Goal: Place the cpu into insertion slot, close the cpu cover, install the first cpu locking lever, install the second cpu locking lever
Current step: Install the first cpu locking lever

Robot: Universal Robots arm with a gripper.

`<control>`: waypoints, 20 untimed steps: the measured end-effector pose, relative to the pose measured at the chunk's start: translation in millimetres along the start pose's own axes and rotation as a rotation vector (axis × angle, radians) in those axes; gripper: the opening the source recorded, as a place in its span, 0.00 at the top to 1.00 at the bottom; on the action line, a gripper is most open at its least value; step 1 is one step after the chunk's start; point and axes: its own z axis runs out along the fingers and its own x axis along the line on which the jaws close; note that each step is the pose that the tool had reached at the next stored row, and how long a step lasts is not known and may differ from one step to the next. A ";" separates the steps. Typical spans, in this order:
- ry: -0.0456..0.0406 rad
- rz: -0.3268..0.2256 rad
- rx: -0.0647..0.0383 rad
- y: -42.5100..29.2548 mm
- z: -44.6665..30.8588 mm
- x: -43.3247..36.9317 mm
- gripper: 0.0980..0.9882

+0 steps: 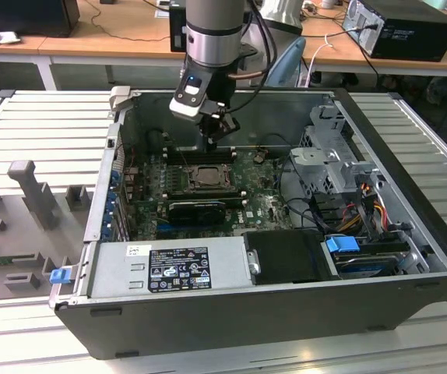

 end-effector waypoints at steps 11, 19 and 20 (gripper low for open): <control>0.0069 -0.224 0.006 -0.3 0.0 0.2 0.99; 0.0092 -0.302 0.009 -0.4 0.0 0.2 0.99; 0.0096 -0.313 0.009 -0.4 0.0 0.2 0.99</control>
